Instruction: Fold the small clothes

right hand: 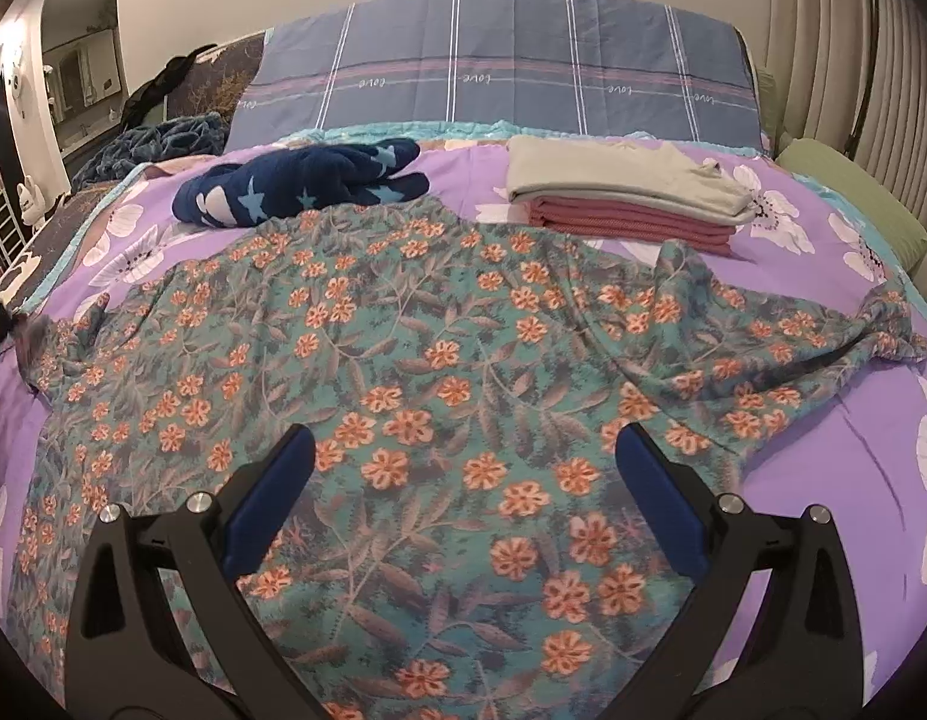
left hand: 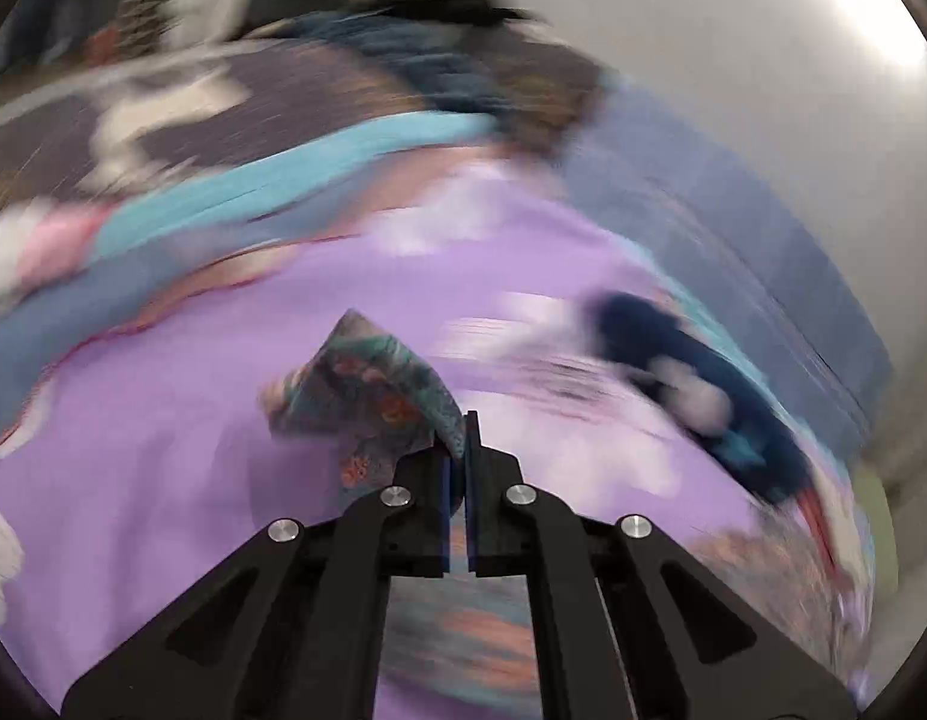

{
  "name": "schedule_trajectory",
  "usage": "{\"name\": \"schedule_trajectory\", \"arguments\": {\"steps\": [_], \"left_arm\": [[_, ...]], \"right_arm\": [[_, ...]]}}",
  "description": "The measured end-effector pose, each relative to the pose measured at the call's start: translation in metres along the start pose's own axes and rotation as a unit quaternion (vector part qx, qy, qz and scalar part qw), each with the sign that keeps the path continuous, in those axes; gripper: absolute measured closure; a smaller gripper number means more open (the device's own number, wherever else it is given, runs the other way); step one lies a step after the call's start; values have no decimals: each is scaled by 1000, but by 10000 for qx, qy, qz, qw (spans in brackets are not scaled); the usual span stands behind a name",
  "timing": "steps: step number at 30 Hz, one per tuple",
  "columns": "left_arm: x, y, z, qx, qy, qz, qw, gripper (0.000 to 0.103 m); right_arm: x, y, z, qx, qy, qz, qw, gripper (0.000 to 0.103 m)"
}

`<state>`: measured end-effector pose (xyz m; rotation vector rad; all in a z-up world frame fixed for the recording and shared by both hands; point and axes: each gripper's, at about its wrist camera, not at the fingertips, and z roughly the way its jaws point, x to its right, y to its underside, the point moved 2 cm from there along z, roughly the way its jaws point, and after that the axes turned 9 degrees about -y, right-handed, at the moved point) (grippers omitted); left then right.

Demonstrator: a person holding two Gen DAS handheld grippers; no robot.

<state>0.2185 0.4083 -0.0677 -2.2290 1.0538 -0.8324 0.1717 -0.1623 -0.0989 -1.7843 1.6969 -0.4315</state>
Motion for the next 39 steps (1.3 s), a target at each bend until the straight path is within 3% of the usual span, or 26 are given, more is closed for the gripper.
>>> {"name": "schedule_trajectory", "arguments": {"steps": [3,6,7,9,12,14,15,16,18,19,21,23,26,28,30,33,34,36,39], "left_arm": [[74,13,-33,99,700,696,9951,100],[154,42,-58,28,1427,1414,9796,100],[186,62,-68,-51,1717,1723,9699,100],[219,88,-75,-185,2035,2039,9574,100],[272,151,-80,-573,2488,2597,9313,100],[292,188,-76,-844,2597,2964,9152,94],[299,208,-73,-991,2622,3151,9067,84],[302,224,-71,-1107,2605,3285,9011,67],[299,239,-65,-1241,2530,3388,8977,53],[294,247,-64,-1328,2506,3410,8963,53],[278,244,-67,-1358,2418,3324,9015,48],[256,235,-76,-1210,2253,3159,9137,42],[220,215,-88,-824,1783,2997,9336,39],[186,201,-90,-565,1195,2855,9492,34],[161,192,-91,-376,698,2754,9581,31],[111,177,-80,-91,-321,2664,9633,28],[99,173,-76,-87,-481,2633,9635,28],[76,161,-63,-231,-613,2486,9664,28],[64,150,-43,-437,-406,2180,9741,28]], "right_arm": [[7,2,-9,81,-38,82,9999,2],[18,6,-19,148,-24,178,9997,2],[22,6,-22,164,-9,200,9997,2],[30,9,-28,197,29,263,9995,2],[47,14,-34,196,93,385,9990,2],[57,17,-34,164,107,457,9988,2],[62,19,-34,115,86,513,9986,2],[66,21,-34,61,39,556,9984,2],[72,22,-33,-33,-70,622,9980,2],[75,23,-33,-65,-144,659,9977,2],[78,23,-35,-22,-242,733,9970,2],[78,19,-37,68,-416,777,9961,5],[70,9,-32,34,-894,745,9932,27],[57,2,-23,-104,-1389,669,9880,40],[42,-5,-11,-292,-1696,539,9836,49],[17,-13,14,-667,-2151,426,9734,51],[9,-15,25,-831,-2285,442,9690,51],[-2,-16,43,-1115,-2382,557,9632,51],[-7,-16,70,-1414,-2473,963,9537,48]]}}
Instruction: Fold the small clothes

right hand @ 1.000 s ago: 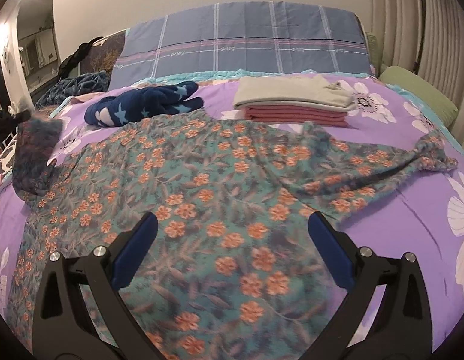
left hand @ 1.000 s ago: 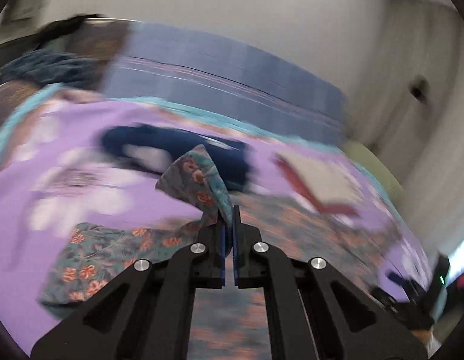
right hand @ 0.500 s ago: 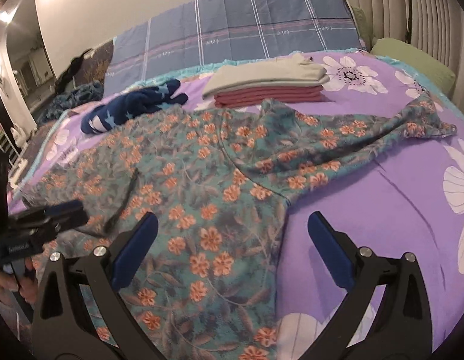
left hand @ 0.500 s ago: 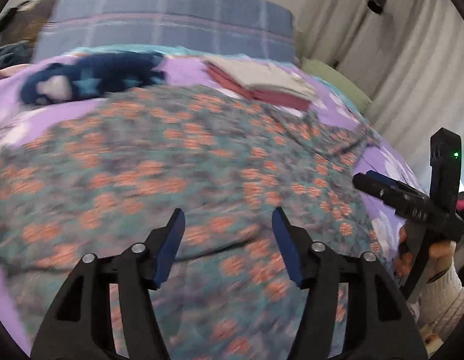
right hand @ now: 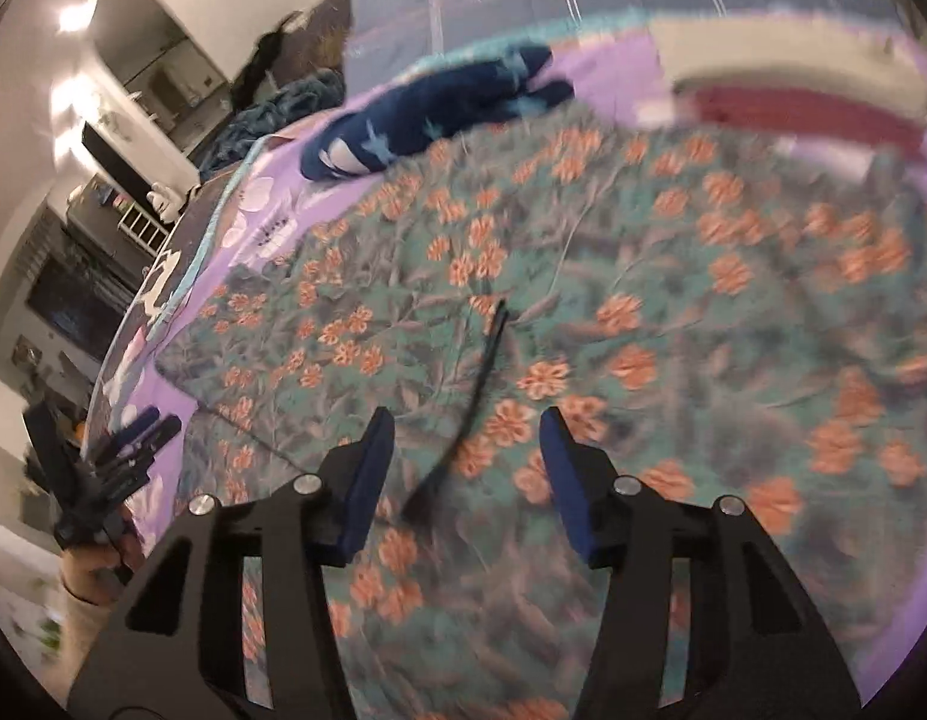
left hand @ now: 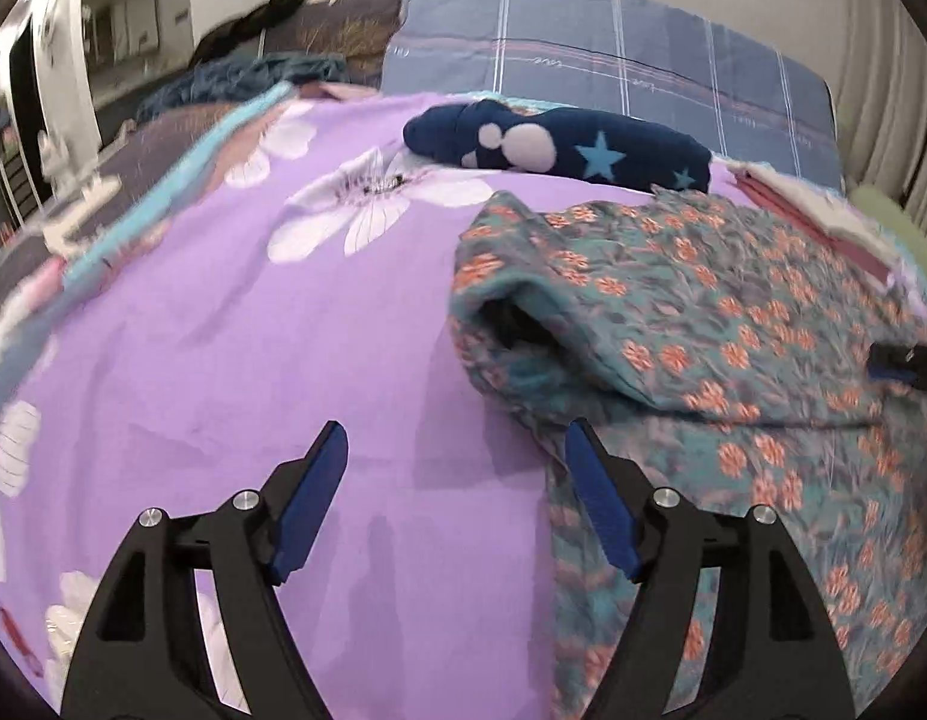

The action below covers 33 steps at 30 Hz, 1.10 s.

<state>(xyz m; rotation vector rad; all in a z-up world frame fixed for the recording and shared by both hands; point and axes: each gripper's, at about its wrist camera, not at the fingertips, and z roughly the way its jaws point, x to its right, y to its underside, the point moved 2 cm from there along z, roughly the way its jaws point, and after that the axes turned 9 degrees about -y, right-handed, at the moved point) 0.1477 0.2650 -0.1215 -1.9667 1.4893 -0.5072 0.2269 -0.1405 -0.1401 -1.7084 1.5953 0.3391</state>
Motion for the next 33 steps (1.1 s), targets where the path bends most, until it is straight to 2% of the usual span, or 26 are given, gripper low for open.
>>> {"name": "schedule_trajectory", "arguments": {"steps": [2,4,5,6,7,8,12,14,15,17,19,21,23,26,27,29,31,33], "left_arm": [[-3,-6,12,-39,159,-77,9998,26],[0,-9,23,-124,149,-70,9998,24],[4,-10,27,-140,186,-34,9997,24],[7,-13,31,-143,213,35,9997,24],[10,-14,33,-137,179,85,9997,24],[16,-15,36,-130,137,135,9997,24],[20,-16,32,9,-195,315,9993,23],[24,-14,26,181,-475,512,9974,23],[28,-13,23,276,-608,661,9956,23],[34,-11,19,365,-684,881,9931,23],[43,-9,16,429,-765,1126,9898,23],[49,-6,12,519,-844,1324,9862,23],[53,-4,7,577,-865,1433,9842,23],[52,-1,2,576,-849,1482,9836,23],[50,0,1,559,-800,1441,9847,23],[43,-2,-4,496,-437,1182,9908,23],[31,-7,-9,339,270,657,9969,26],[21,-10,-10,252,746,207,9967,33]], "right_arm": [[2,-5,11,72,-111,120,9998,41],[-1,-9,17,134,-73,0,9999,39],[-5,-11,21,145,-49,-112,9998,47],[-9,-12,25,100,-85,-227,9997,75],[-15,-13,31,-28,-163,-402,9991,94],[-20,-16,31,-54,-168,-501,9986,99],[-43,-33,-17,801,-117,-804,9935,99],[-45,-41,-53,1291,220,-877,9875,99],[-42,-44,-61,1377,386,-862,9860,99],[-18,-51,-72,1320,760,-651,9862,98],[11,-52,-64,1103,874,-276,9897,90],[43,-45,-50,753,864,231,9931,65],[57,-35,-46,695,825,471,9930,65],[61,-23,-47,714,740,450,9937,63],[59,-19,-49,695,767,368,9939,62],[53,-15,-50,637,851,186,9942,62],[46,-14,-52,661,988,7,9929,61],[32,-16,-57,799,1064,-239,9908,60]]}}
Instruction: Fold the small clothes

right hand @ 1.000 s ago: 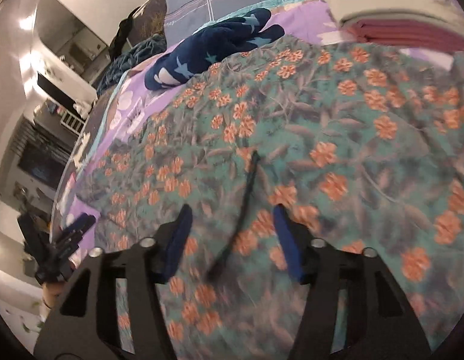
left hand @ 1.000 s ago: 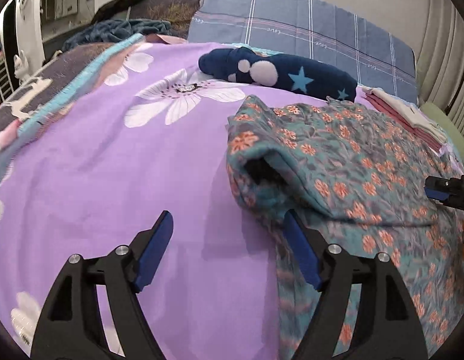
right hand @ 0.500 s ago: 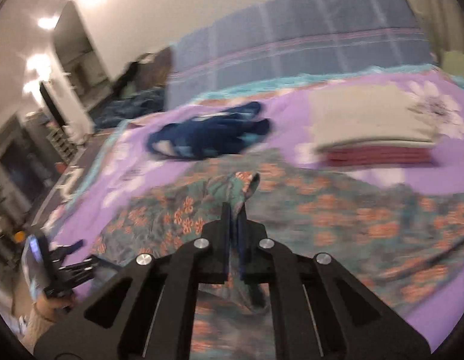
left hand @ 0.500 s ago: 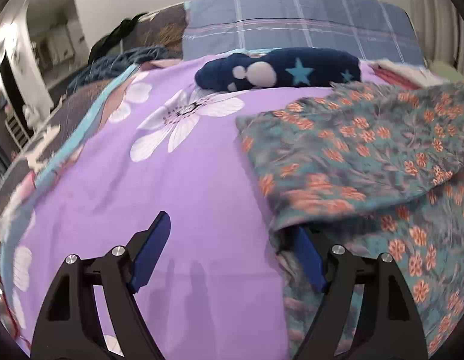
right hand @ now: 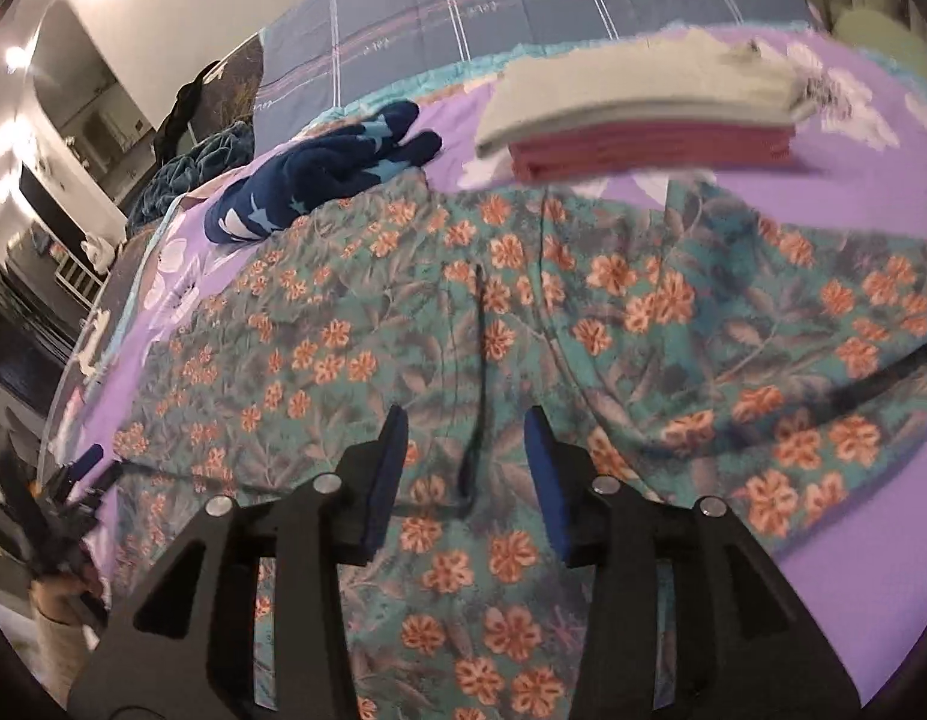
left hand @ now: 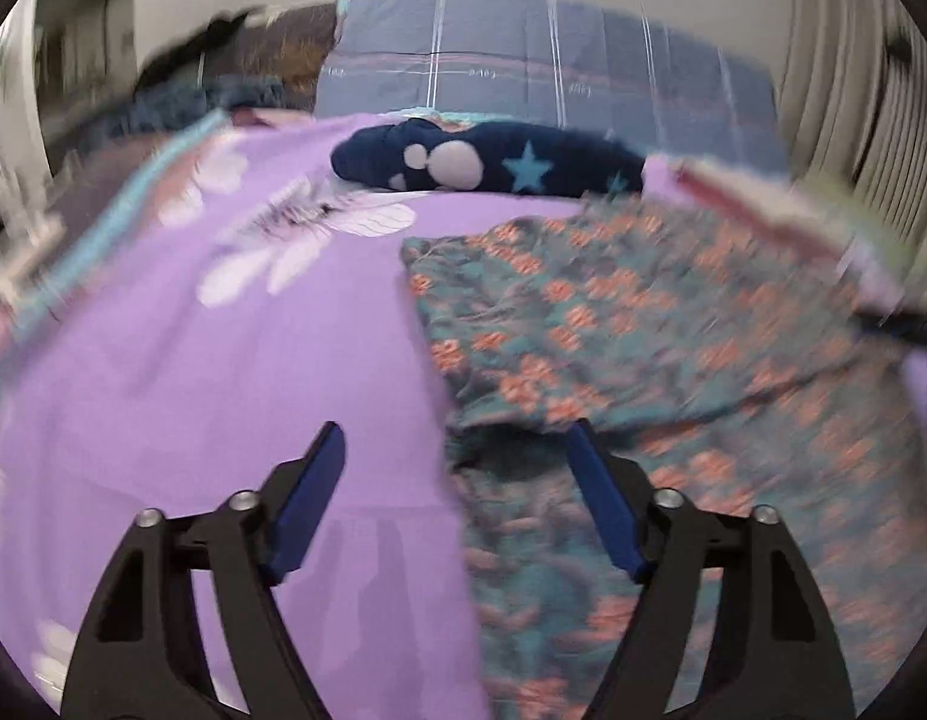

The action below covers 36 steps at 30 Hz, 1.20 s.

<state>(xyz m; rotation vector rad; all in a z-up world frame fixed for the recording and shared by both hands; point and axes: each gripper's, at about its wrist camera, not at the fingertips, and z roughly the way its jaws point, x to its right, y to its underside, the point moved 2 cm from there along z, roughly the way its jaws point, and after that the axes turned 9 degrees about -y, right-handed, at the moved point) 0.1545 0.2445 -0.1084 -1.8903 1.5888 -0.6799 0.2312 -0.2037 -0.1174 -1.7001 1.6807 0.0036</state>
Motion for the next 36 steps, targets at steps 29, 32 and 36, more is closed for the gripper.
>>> {"name": "schedule_trajectory", "arguments": {"steps": [29,32,36], "left_arm": [[-22,12,31,-252,628,-1037,9923,94],[-20,13,32,-300,554,-992,9931,92],[-19,13,29,-255,410,-934,9945,84]], "right_arm": [[-322,-27,256,-1303,-994,-2285,9597,103],[-317,-26,271,-1543,-1243,-2152,9563,103],[-297,-33,229,-1317,-1378,-1753,9659,64]]}}
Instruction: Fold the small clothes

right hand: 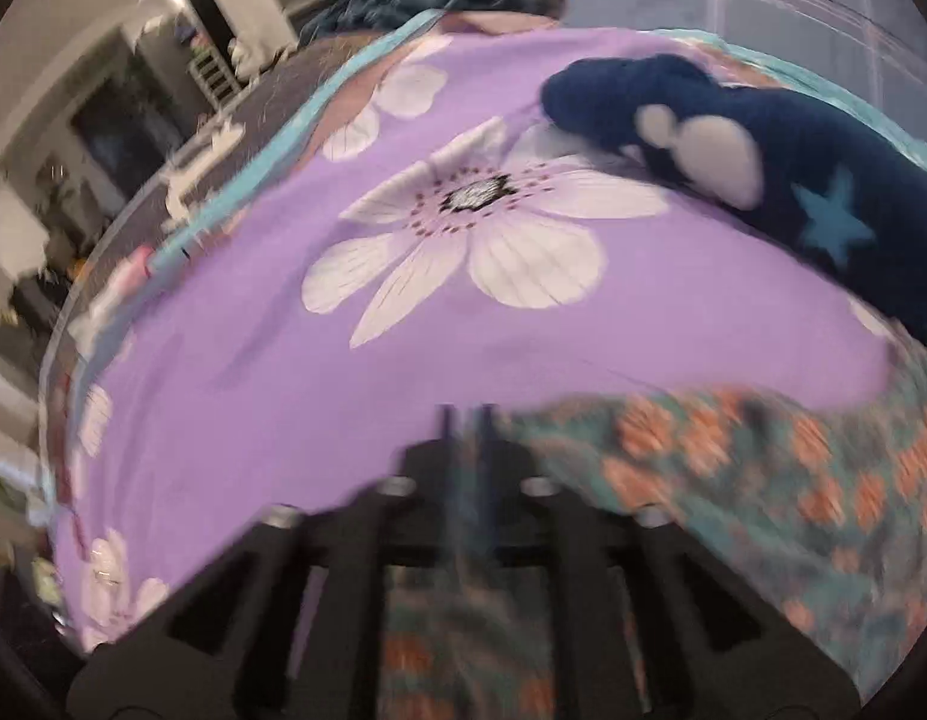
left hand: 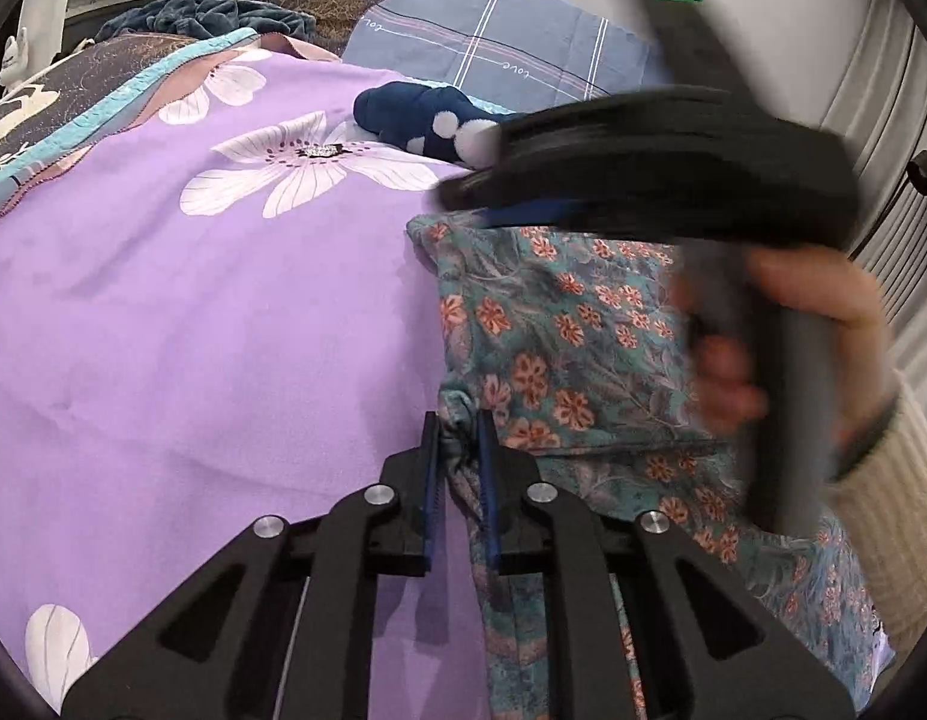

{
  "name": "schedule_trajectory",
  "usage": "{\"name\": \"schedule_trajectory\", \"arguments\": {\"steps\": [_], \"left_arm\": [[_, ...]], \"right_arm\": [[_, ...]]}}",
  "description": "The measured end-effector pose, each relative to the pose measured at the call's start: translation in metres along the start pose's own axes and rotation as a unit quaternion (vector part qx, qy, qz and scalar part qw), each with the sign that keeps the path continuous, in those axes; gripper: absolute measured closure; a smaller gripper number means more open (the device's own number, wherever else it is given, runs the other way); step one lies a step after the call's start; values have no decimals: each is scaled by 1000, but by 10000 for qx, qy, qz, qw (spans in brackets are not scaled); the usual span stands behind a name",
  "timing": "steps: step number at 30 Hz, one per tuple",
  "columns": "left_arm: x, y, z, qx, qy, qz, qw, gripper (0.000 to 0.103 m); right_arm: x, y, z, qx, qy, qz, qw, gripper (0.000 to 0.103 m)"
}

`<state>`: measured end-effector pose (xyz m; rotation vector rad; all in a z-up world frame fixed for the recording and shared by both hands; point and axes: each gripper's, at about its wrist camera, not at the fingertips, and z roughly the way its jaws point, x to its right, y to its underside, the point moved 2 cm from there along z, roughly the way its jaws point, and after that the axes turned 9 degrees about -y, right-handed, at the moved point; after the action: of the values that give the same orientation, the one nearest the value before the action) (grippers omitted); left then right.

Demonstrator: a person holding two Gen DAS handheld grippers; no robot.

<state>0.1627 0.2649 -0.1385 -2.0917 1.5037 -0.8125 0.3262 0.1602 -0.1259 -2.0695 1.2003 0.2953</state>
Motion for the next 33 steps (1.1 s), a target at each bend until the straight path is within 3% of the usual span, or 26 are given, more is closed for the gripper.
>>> {"name": "schedule_trajectory", "arguments": {"steps": [3,5,8,11,14,15,17,20,21,24,26,27,29,30,33], "left_arm": [[-6,0,-1,24,-25,-101,9999,77],[-9,0,-5,64,-47,-156,9998,77],[-8,-5,-25,387,-135,-106,9991,79],[9,-21,-46,672,48,57,9977,79],[38,-33,-42,576,256,204,9978,79],[47,-36,-35,490,295,227,9981,79],[71,-36,-5,93,343,457,9983,79],[89,-15,44,-502,-306,821,9949,78],[92,-12,46,-291,-400,892,9948,77],[97,-12,44,-319,-606,1073,9919,77],[99,-12,44,-309,-706,1174,9901,76],[102,-13,43,-322,-736,1235,9891,71],[111,-16,36,-364,-573,1185,9906,50],[117,-18,32,-351,-402,1130,9922,46],[156,-21,19,-37,-163,1416,9898,46]], "right_arm": [[10,22,-69,450,70,-170,9988,62],[29,53,-119,625,293,-211,9974,63],[67,101,-172,700,648,180,9953,81],[115,146,-205,617,1005,838,9895,83],[163,178,-195,253,1289,1520,9796,87],[171,184,-195,545,1033,1571,9807,87],[175,188,-197,727,839,1642,9802,87],[182,192,-200,883,587,1943,9752,87],[185,193,-200,909,456,1951,9755,87],[189,197,-209,879,135,1951,9767,90],[191,203,-227,888,153,2087,9738,95],[192,205,-237,949,186,2105,9728,93],[197,214,-285,1390,434,2004,9688,90],[201,219,-305,1577,562,1970,9660,85],[238,243,-397,2414,1213,2225,9367,68]]}}
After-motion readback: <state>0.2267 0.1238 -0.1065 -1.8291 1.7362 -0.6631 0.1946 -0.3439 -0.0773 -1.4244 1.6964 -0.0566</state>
